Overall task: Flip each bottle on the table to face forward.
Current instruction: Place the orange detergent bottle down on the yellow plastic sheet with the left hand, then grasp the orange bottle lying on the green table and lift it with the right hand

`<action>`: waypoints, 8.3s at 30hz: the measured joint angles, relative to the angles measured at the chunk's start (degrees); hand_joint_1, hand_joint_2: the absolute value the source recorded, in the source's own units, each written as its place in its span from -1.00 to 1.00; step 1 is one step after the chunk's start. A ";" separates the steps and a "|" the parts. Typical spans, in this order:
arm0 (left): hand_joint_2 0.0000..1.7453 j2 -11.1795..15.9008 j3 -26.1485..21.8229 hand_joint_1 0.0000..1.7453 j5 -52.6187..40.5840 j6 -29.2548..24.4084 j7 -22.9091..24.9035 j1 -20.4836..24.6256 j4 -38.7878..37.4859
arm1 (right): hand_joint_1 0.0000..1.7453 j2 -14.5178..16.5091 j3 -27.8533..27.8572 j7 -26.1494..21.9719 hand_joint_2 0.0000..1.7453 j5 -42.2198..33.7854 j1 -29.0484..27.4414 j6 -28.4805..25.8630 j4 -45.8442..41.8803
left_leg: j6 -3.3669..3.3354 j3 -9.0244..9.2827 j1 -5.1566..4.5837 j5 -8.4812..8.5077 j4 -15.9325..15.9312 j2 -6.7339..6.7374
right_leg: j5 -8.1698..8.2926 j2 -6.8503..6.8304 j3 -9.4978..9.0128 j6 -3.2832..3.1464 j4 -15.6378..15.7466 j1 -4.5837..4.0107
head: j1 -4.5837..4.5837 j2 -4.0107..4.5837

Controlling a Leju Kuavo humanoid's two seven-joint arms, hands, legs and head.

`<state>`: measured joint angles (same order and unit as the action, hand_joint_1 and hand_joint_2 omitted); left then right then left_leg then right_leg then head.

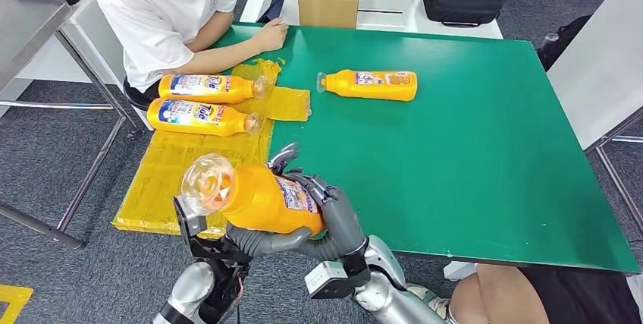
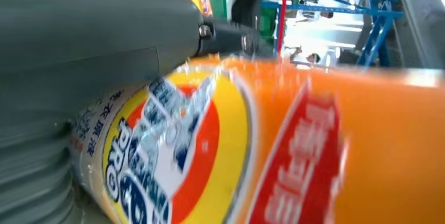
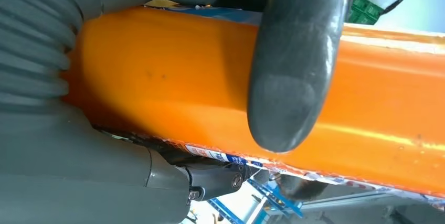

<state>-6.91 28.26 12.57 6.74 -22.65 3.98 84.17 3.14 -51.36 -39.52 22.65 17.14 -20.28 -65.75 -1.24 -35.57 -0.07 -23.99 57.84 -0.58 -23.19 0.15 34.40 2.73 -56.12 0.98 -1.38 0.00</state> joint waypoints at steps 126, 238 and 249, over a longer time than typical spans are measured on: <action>1.00 9.56 -20.96 -1.00 -16.33 5.43 -2.99 24.78 -26.19 | -1.00 -2.31 -4.13 -0.58 -1.00 -4.42 -5.85 -9.20 -0.52 | 0.07 -0.22 0.02 0.11 0.00 -0.03 | 0.03 0.05 0.17 -0.03 -0.05 0.00 | 0.04 0.00; 1.00 2.47 -19.59 -1.00 -14.21 -10.80 -3.13 -6.70 9.45 | 1.00 0.60 34.52 8.27 1.00 5.41 3.08 6.97 21.15 | 0.03 0.08 0.06 0.02 -0.01 0.26 | 0.19 0.39 -0.04 -0.10 0.02 -0.06 | 0.02 0.00; 1.00 1.08 -10.77 -1.00 -18.48 -2.31 -6.07 -10.81 6.68 | 1.00 6.95 37.08 7.03 1.00 -5.42 -6.48 12.21 0.09 | 0.04 -0.11 0.03 -0.03 -0.01 0.25 | 0.08 0.40 0.16 0.01 0.04 -0.02 | 0.02 0.00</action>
<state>-5.83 17.48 -5.91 4.42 -28.72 -6.83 90.85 10.09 -14.28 -32.49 17.23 10.66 -8.07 -65.65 -1.20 -35.67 -0.04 -24.02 57.84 -0.33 -23.10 0.55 34.56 2.74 -56.08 0.95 -1.37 0.00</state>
